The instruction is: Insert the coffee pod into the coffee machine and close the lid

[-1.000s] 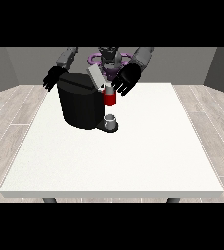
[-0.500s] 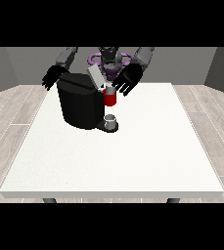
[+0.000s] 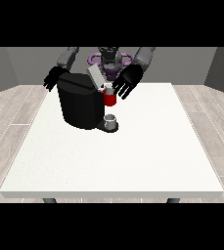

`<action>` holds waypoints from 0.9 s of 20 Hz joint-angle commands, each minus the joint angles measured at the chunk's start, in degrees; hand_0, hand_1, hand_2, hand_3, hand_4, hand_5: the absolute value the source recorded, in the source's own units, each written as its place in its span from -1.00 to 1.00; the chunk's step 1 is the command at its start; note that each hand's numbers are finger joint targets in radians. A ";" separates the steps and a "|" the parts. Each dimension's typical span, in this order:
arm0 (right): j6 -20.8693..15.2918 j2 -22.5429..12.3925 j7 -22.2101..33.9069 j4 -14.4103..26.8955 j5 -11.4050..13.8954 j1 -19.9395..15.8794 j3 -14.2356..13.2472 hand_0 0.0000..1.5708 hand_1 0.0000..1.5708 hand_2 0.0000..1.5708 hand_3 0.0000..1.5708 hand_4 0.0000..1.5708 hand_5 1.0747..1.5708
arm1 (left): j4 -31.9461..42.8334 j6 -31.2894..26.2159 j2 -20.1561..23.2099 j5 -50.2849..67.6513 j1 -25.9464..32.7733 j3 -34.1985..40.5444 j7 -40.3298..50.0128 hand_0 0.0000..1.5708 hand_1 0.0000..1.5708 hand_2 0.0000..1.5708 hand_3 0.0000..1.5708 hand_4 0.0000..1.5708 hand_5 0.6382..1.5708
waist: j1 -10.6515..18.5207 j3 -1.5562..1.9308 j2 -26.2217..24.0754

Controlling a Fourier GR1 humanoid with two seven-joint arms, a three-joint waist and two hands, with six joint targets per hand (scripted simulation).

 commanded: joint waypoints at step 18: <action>0.95 -0.82 -1.25 3.52 -1.84 4.85 -2.52 -1.00 -1.00 -1.00 -1.00 -0.54 1.00 | -1.86 -1.41 -2.51 -2.49 5.56 -1.66 -1.33 -1.00 -1.00 -1.00 -1.00 -1.00 1.00 | 3.27 -0.11 -6.22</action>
